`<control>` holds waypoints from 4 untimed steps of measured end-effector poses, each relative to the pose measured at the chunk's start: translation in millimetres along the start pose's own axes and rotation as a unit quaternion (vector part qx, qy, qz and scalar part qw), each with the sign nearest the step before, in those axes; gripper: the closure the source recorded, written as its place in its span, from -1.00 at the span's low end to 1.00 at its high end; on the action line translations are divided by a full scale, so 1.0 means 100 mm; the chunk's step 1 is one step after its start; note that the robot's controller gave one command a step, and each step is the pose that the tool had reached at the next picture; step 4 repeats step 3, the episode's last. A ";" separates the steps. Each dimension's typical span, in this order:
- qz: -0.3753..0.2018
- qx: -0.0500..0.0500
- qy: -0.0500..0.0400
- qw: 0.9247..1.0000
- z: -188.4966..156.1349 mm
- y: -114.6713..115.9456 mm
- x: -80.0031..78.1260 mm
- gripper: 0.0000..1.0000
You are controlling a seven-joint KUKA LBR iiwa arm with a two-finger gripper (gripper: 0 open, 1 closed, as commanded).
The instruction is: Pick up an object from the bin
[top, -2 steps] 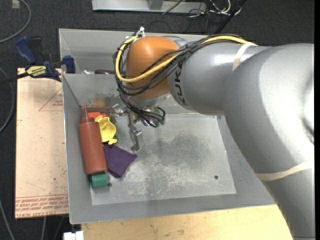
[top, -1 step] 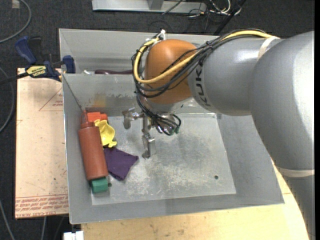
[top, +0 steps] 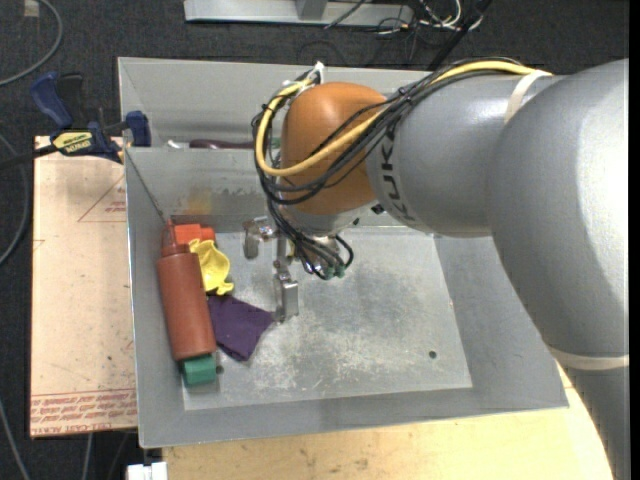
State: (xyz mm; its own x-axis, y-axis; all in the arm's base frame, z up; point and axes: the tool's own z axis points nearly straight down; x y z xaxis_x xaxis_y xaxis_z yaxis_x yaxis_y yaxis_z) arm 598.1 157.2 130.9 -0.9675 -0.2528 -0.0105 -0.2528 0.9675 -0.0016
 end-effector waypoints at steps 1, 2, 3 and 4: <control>-0.141 -0.005 -0.002 0.990 0.17 0.21 0.11 -1.00; -0.265 -0.001 -0.001 0.964 0.52 0.53 0.10 1.00; -0.265 -0.001 -0.001 0.964 0.52 0.53 0.10 1.00; -0.265 -0.001 -0.001 0.964 0.52 0.53 0.10 1.00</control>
Offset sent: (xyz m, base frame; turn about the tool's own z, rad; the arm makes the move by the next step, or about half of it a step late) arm -0.0233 0.0477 -0.0518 -0.5388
